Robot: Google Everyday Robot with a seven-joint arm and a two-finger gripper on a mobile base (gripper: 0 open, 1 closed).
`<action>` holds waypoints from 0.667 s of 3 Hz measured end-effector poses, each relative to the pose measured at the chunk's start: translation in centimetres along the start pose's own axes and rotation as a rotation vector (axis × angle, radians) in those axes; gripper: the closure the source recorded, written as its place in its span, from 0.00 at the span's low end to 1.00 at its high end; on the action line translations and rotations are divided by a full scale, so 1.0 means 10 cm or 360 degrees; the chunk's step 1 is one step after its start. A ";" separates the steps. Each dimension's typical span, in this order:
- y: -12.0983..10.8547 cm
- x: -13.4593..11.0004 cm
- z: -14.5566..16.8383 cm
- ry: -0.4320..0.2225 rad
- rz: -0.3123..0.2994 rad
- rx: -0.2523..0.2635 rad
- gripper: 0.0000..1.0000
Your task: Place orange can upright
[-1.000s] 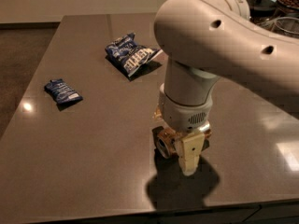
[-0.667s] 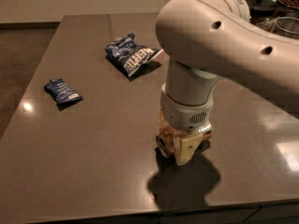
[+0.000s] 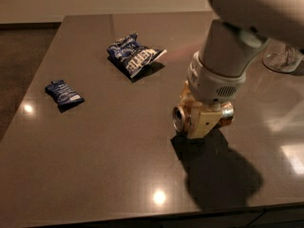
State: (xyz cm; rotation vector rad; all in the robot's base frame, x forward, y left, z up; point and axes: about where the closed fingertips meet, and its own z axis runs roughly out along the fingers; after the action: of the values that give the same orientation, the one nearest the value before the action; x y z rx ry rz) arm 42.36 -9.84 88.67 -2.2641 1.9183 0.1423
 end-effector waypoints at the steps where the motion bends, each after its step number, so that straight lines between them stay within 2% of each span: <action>1: -0.23 0.14 -0.33 -0.0235 0.0202 0.0120 1.00; 2: -0.36 0.15 -0.55 -0.0539 0.0373 0.0195 1.00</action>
Offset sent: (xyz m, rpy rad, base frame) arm 0.0535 -0.0296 0.0923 0.6644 -0.0048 -0.3722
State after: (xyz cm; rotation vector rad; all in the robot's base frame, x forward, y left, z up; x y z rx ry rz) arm 45.93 -11.82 94.00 -1.7970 1.9389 0.3982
